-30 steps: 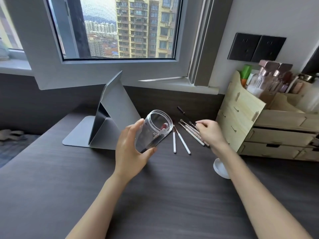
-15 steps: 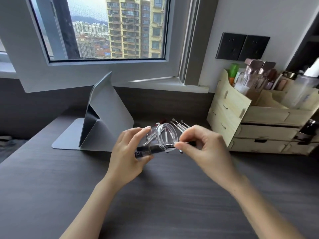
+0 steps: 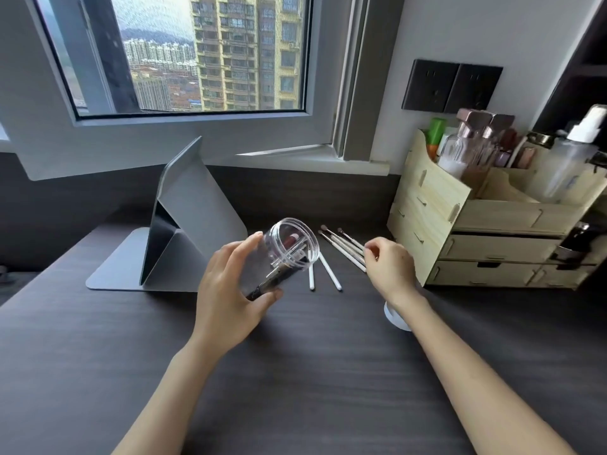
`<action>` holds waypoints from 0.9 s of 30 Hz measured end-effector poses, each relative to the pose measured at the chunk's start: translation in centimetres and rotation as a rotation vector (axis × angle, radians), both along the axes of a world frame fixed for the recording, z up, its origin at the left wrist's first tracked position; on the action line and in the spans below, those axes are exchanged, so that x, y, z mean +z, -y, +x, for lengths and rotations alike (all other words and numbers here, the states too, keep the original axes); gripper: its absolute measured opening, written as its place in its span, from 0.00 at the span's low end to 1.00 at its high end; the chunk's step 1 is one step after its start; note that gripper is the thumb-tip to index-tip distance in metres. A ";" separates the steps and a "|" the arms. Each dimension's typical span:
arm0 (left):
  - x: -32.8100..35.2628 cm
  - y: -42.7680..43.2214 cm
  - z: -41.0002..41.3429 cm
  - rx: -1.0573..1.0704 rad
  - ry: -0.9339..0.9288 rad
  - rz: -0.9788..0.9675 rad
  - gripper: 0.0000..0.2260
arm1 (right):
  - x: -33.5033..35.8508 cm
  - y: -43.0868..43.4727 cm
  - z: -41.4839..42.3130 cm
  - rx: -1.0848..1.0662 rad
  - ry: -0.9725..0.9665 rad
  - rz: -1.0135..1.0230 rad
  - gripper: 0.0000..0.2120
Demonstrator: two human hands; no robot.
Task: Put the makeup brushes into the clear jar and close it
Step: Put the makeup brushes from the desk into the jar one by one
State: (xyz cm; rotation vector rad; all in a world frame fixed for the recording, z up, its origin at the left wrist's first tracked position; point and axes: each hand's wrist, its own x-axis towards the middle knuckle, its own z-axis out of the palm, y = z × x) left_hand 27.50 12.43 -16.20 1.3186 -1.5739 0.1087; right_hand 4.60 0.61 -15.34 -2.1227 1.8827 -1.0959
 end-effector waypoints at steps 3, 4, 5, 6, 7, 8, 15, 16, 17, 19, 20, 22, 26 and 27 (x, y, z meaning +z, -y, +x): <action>0.0 0.1 0.1 0.002 -0.028 -0.008 0.38 | -1.1 2.7 -0.1 -0.047 -0.262 0.136 0.11; 0.0 0.1 0.2 0.008 -0.031 -0.013 0.38 | -1.2 3.2 0.1 -0.057 -0.330 0.177 0.12; 0.0 0.1 0.3 0.017 -0.040 -0.016 0.39 | -1.1 3.6 0.3 -0.065 -0.389 0.225 0.12; 0.0 0.1 0.3 0.025 -0.058 -0.016 0.40 | -1.0 3.9 0.4 -0.075 -0.436 0.270 0.12; -0.1 0.1 0.4 0.031 -0.078 -0.018 0.40 | -0.9 4.2 0.5 -0.081 -0.475 0.306 0.11; -0.1 0.2 0.5 0.035 -0.094 -0.022 0.40 | -0.7 4.4 0.5 -0.079 -0.510 0.337 0.11; -0.3 0.3 0.7 0.039 -0.135 -0.030 0.38 | 0.1 3.7 0.1 -0.052 -0.459 0.305 0.11; -0.3 0.3 0.8 0.041 -0.136 -0.031 0.38 | 0.6 3.2 -0.1 -0.044 -0.348 0.257 0.12; -0.3 0.3 0.8 0.043 -0.134 -0.032 0.38 | 1.3 2.4 -0.2 -0.007 -0.187 0.219 0.12; -0.3 0.3 0.8 0.040 -0.119 -0.032 0.39 | 3.1 -0.4 -0.1 0.180 0.342 0.213 0.06; -0.3 0.3 0.7 0.033 -0.111 -0.028 0.39 | 4.1 -2.1 0.1 0.311 0.630 0.248 0.02; -0.4 0.4 0.5 0.013 -0.101 -0.009 0.40 | 5.7 -5.4 0.3 0.542 0.975 0.305 0.03; -0.6 0.2 0.3 -0.026 -0.079 0.032 0.39 | 7.8 -8.6 0.6 0.599 0.794 0.179 0.05; -0.6 0.2 0.3 -0.030 -0.077 0.035 0.39 | 8.0 -8.8 0.6 0.553 0.673 0.087 0.06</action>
